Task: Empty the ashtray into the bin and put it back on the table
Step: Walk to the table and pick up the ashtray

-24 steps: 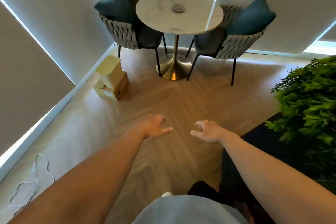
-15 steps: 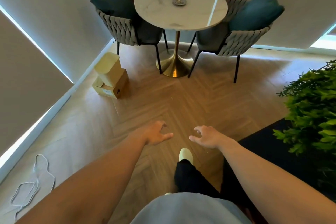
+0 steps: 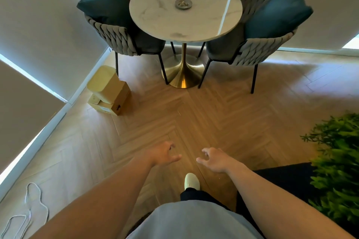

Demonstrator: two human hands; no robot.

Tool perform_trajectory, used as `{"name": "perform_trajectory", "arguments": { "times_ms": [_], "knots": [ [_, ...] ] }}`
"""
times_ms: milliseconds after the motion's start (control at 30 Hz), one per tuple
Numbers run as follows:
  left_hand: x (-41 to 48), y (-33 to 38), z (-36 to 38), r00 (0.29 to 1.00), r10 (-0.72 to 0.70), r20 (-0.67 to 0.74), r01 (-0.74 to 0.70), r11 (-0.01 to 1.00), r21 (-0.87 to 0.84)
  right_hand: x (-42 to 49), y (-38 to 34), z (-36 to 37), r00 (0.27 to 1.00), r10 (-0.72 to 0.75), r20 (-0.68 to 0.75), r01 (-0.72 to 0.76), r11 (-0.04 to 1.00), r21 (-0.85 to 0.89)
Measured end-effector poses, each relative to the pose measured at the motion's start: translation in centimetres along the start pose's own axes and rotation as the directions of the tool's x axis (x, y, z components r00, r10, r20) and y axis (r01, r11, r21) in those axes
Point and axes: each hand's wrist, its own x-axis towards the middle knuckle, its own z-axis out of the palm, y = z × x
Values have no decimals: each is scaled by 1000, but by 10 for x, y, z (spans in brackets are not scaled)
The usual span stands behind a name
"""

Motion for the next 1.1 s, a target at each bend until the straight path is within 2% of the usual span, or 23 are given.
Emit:
{"name": "perform_trajectory", "arguments": {
  "times_ms": [167, 400, 867, 1100],
  "knots": [
    [30, 19, -35, 998, 13, -53, -15, 999, -36, 27, -3, -38, 1000, -5, 18, 5, 1000, 18],
    [66, 19, -83, 999, 5, -47, -9, 997, -81, 63, -22, -82, 1000, 3, 18, -3, 1000, 25],
    [175, -28, -225, 997, 72, -15, -72, 997, 11, 178, -102, -161, 998, 49, -27, -47, 997, 57],
    [210, -36, -268, 996, 86, 31, -87, 995, 44, 213, -130, -195, 997, 68, -26, -65, 992, 108]
  ]
}}
